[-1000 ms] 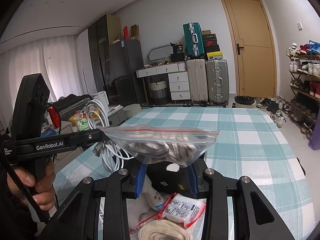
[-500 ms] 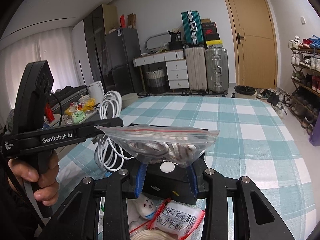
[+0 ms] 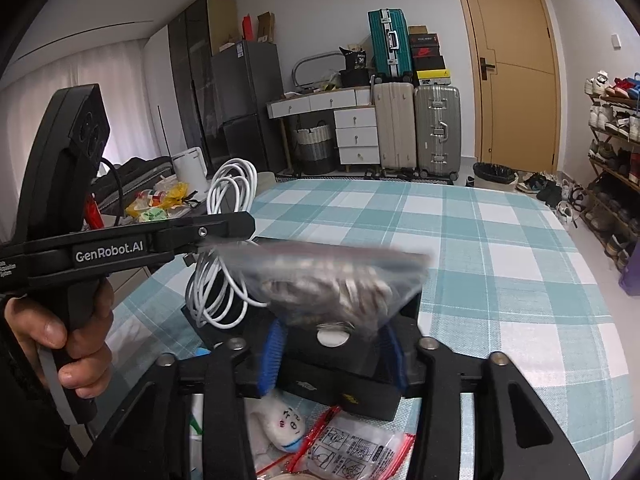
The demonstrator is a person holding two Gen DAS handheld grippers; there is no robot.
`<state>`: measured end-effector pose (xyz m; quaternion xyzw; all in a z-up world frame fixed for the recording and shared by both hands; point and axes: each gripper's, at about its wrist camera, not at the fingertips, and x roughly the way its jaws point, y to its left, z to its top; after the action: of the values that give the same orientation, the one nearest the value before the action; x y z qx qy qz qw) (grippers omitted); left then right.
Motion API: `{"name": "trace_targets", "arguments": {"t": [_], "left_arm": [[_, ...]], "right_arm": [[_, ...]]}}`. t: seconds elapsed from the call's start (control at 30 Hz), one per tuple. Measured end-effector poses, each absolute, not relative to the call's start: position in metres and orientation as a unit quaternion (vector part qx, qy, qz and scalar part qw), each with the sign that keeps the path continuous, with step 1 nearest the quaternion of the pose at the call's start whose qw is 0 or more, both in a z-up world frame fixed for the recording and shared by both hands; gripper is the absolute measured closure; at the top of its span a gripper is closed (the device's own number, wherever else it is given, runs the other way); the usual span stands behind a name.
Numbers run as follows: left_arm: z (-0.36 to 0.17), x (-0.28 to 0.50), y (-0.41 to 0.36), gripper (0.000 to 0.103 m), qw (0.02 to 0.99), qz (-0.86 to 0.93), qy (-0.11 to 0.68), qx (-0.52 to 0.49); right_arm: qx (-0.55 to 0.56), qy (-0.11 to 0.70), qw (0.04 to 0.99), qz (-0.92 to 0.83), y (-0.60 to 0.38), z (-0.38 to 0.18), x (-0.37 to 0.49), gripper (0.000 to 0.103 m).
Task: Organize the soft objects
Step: 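Lower the white cable and zip bag into the black box and release both, then move the right gripper toward the coiled cream rope in plastic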
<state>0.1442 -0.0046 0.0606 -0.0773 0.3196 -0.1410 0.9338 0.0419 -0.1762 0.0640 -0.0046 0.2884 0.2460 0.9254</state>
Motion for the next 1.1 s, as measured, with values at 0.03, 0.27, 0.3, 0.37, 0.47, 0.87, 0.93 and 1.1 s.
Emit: {"name": "trace_targets", "arguments": {"t": [0.03, 0.27, 0.3, 0.37, 0.47, 0.87, 0.93, 1.1], "left_arm": [[0.060, 0.144, -0.005, 0.046, 0.933, -0.140, 0.322, -0.075], [0.053, 0.137, -0.008, 0.021, 0.933, -0.132, 0.328, -0.063], [0.053, 0.136, -0.008, 0.018, 0.934, -0.129, 0.326, -0.061], [0.053, 0.132, -0.007, 0.005, 0.936, -0.122, 0.324, -0.059], [0.051, 0.125, -0.004, 0.000, 0.940, -0.112, 0.317, -0.060], [0.041, 0.085, 0.002, 0.000, 0.945, -0.087, 0.312, -0.040], [0.039, 0.077, 0.003, 0.000, 0.945, -0.081, 0.313, -0.039], [0.032, 0.060, 0.005, 0.000, 0.946, -0.074, 0.314, -0.038]], "right_arm": [[-0.005, 0.288, 0.926, 0.245, -0.177, 0.064, 0.042, 0.053], [-0.003, 0.285, 0.930, 0.231, -0.188, 0.064, 0.042, 0.038], [-0.002, 0.283, 0.931, 0.229, -0.190, 0.065, 0.041, 0.035], [-0.003, 0.281, 0.932, 0.228, -0.192, 0.065, 0.040, 0.029], [-0.005, 0.280, 0.933, 0.227, -0.194, 0.066, 0.040, 0.023], [-0.005, 0.275, 0.937, 0.216, -0.199, 0.064, 0.015, 0.001], [-0.004, 0.275, 0.937, 0.214, -0.201, 0.064, 0.008, 0.001], [-0.006, 0.280, 0.937, 0.209, -0.205, 0.058, -0.012, 0.001]]}}
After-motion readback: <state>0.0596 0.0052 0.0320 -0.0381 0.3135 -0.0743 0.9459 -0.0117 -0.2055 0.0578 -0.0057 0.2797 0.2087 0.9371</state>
